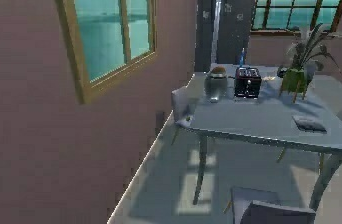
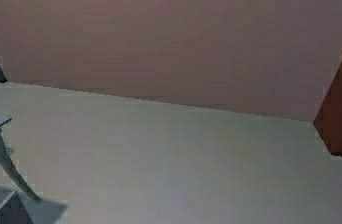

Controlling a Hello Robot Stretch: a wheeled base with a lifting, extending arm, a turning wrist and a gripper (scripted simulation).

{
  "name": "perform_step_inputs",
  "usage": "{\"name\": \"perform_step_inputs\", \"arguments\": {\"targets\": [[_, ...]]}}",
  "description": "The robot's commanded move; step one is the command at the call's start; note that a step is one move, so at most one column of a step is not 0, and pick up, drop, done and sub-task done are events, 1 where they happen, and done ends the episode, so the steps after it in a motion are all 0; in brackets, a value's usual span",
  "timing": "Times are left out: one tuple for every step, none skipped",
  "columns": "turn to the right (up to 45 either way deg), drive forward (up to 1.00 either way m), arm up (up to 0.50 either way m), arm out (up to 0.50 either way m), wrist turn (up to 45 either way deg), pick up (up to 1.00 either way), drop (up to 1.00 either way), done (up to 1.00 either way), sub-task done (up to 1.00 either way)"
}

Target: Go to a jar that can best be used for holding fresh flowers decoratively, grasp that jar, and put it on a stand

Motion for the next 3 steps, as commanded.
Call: {"name": "perform_step_inputs", "arguments": {"targets": [[3.0,0.00,0.00,0.00,0.0,0.00,0.00,0.00,0.00],[0.0,0.20,0.00,0.00,0.0,0.00,0.00,0.00,0.00],[-45.0,0.00,0.00,0.00,0.0,0.00,0.00,0.00,0.00]]}}
